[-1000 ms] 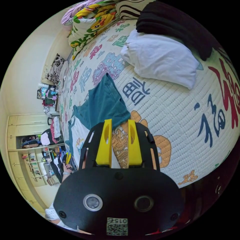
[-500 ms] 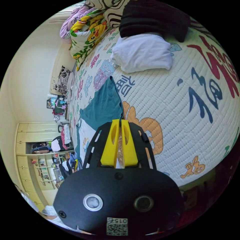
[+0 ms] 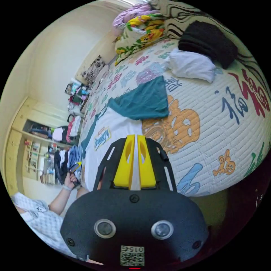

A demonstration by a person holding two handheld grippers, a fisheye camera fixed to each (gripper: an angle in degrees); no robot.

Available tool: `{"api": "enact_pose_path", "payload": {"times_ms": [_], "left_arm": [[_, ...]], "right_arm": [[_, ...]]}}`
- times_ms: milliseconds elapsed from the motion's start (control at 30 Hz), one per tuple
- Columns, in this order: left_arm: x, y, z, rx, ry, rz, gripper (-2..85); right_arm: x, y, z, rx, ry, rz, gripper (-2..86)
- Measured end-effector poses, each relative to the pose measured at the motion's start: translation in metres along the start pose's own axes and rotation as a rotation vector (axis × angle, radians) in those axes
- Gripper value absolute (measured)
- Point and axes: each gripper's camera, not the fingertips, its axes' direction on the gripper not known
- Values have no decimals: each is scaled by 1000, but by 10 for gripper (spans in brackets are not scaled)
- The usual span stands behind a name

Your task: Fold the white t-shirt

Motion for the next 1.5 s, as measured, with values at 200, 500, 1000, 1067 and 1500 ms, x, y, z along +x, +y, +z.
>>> {"api": "enact_pose_path", "payload": {"times_ms": [200,500,1000,1067,1500], "left_arm": [[106,13,92,-186,-231,213,-6],[133,-5,167,-256,-288,97,-5],[461,-213,331,-124,42,759,112],[495,-239,372,-172,53,738,111],[587,-298,540,-307,22,674,85]], "right_arm": [[-41,28,65,-384,246,-173,-6],[-30,37,62,-341,231,-121,-6],[29,-18,3,22,47,97,80],[39,-28,4,61,-5,136,82],[87,-44,25,150,-198,318,14]]}}
